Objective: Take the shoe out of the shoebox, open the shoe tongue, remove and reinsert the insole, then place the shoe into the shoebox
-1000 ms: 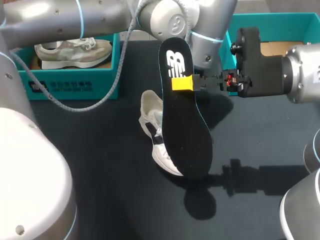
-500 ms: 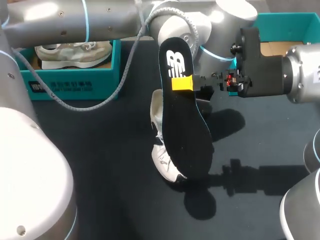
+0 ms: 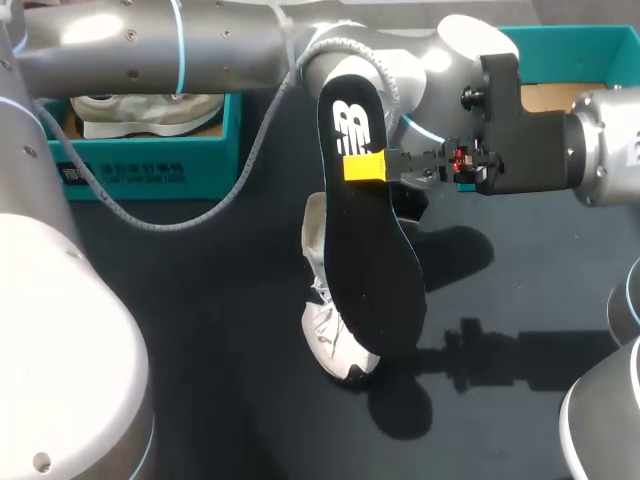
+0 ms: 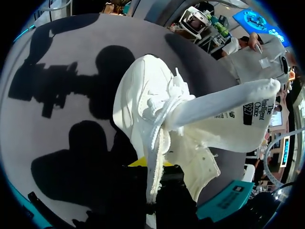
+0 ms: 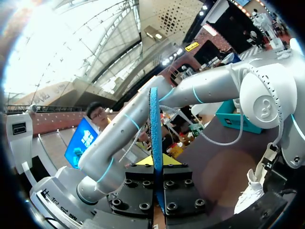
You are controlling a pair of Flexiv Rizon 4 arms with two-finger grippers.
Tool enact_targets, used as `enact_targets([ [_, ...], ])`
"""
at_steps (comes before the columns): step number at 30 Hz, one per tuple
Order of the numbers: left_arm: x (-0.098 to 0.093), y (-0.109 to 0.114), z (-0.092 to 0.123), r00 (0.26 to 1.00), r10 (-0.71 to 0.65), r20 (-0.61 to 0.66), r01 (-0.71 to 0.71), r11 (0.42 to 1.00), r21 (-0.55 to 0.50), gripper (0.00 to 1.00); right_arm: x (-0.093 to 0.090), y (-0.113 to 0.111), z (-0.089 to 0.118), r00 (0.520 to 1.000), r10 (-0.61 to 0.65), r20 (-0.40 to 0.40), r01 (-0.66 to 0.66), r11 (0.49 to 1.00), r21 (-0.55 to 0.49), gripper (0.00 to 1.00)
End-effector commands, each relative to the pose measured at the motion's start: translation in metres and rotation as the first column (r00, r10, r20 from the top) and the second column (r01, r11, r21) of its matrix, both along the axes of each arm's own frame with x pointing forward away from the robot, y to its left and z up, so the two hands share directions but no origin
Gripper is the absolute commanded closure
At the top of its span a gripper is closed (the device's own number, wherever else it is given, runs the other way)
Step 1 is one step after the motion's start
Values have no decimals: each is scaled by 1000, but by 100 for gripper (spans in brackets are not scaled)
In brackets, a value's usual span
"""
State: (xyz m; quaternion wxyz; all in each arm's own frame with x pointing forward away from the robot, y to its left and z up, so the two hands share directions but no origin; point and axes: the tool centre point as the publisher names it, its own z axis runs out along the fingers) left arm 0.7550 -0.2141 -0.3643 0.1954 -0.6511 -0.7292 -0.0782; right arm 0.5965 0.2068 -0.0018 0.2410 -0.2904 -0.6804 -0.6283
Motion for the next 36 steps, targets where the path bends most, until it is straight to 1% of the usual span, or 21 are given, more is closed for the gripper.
enact_targets([
  [1, 2, -5, -8, 1000, 1, -8, -1, 1000, 16, 100, -5, 3, 2, 1000, -11, 0, 11, 1000, 1, 100],
  [5, 3, -7, -13, 1000, 11, -16, -11, 1000, 24, 100, -5, 3, 2, 1000, -11, 0, 11, 1000, 1, 100],
  [6, 3, -7, -14, 1000, 16, -16, -16, 999, 29, 69, -5, 3, 2, 1000, -11, 0, 11, 1000, 1, 100],
  [7, 3, -8, -15, 1000, 20, -17, -19, 999, 35, 42, -5, 3, 2, 1000, -11, 0, 11, 1000, 1, 100],
  [8, 2, -8, -16, 999, 14, -29, -13, 999, 34, 4, -5, 3, 2, 1000, -11, 0, 11, 1000, 1, 100],
  [9, 2, -8, -15, 999, 13, -31, -12, 999, 32, 0, -5, 3, 2, 1000, -11, 0, 11, 1000, 1, 100],
  [11, 1, -7, -10, 999, 12, -36, -12, 1000, 19, 0, -5, 3, 2, 1000, -11, 0, 11, 1000, 1, 100],
  [16, 10, -8, 18, 998, 56, -6, -56, 997, -56, 0, -5, 3, 2, 1000, -11, 0, 11, 1000, 1, 100],
  [19, 18, -12, 37, 996, 86, 27, -83, 990, -113, 0, -5, 3, 2, 1000, -11, 0, 11, 1000, 1, 100],
  [20, 24, -14, 48, 994, 98, 41, -91, 985, -145, 0, -5, 3, 2, 1000, -11, 0, 11, 1000, 1, 100],
  [22, 31, -18, 61, 992, 111, 65, -97, 978, -187, 0, -5, 3, 2, 1000, -11, 0, 11, 1000, 1, 100],
  [25, 39, -23, 75, 988, 124, 90, -100, 967, -234, 0, -5, 3, 2, 1000, -11, 0, 11, 1000, 1, 100],
  [29, 56, -24, 96, 983, 161, 92, -124, 940, -317, 0, -5, 3, 2, 1000, -11, 0, 11, 1000, 1, 100],
  [33, 65, -20, 114, 985, 157, 72, -116, 909, -400, 0, -5, 3, 2, 1000, -11, 0, 11, 1000, 1, 100],
  [34, 66, -18, 120, 985, 159, 72, -114, 897, -427, 0, -4, -3, 2, 998, -50, -28, 51, 998, 28, 100],
  [35, 67, -16, 126, 985, 157, 68, -110, 886, -450, 0, -2, -8, 3, 997, -69, -33, 70, 997, 16, 100],
  [36, 67, -13, 131, 986, 157, 61, -110, 875, -471, 0, 0, -12, 5, 996, -81, -33, 82, 996, 29, 100],
])
